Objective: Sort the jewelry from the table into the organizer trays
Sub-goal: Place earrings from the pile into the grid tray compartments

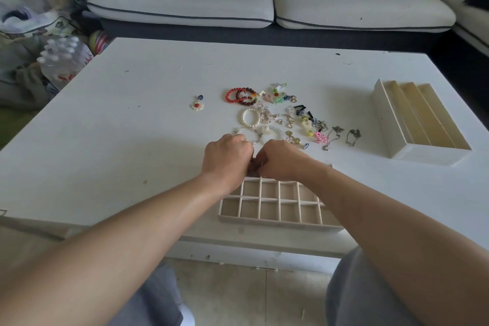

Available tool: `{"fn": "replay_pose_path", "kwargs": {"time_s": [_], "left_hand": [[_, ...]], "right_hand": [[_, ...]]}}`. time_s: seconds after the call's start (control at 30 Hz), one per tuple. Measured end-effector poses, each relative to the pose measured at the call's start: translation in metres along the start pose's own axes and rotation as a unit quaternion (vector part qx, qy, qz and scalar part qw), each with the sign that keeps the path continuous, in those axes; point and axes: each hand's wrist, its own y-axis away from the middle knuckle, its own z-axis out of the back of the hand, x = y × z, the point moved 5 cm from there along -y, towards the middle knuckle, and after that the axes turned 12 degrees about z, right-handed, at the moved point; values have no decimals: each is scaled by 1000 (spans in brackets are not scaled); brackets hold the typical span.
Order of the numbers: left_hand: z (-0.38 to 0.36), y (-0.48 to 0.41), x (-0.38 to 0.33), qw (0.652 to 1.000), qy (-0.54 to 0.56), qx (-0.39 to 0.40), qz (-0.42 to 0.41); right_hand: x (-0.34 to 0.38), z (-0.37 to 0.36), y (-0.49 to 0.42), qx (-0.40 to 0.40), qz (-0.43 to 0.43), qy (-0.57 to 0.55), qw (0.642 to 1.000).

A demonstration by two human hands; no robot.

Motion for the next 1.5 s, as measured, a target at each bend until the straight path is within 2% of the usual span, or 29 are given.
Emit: {"fn": "replay_pose_path", "kwargs": {"time_s": [0.13,0.27,0.53,0.6,0.77,1.03,1.17,1.33,1.5], "left_hand": [[-6,-6,6,999,34,14,-4],[-2,-7,11,993,97,65,7],[1,-7,9,991,113,56,48],[1,-10,10,984,139,77,77],[4,-27,28,944,252,148,155],[11,-68,36,899,376,121,187],[8,-90,27,891,396,94,202],[1,-113,14,897,379,66,219],[-6,-138,11,886,400,27,235]], "right_hand": [[5,9,11,19,30,-24,999],[4,12,13,22,41,-56,997],[3,11,11,34,44,-46,997],[1,12,10,27,35,-43,998],[-5,25,6,-84,21,-92,992],[-35,45,-1,-193,-25,-131,972],[-63,55,-16,-234,-56,-148,959],[-99,68,-42,-274,-90,-147,946],[-111,85,-82,-300,-80,-116,943]]}}
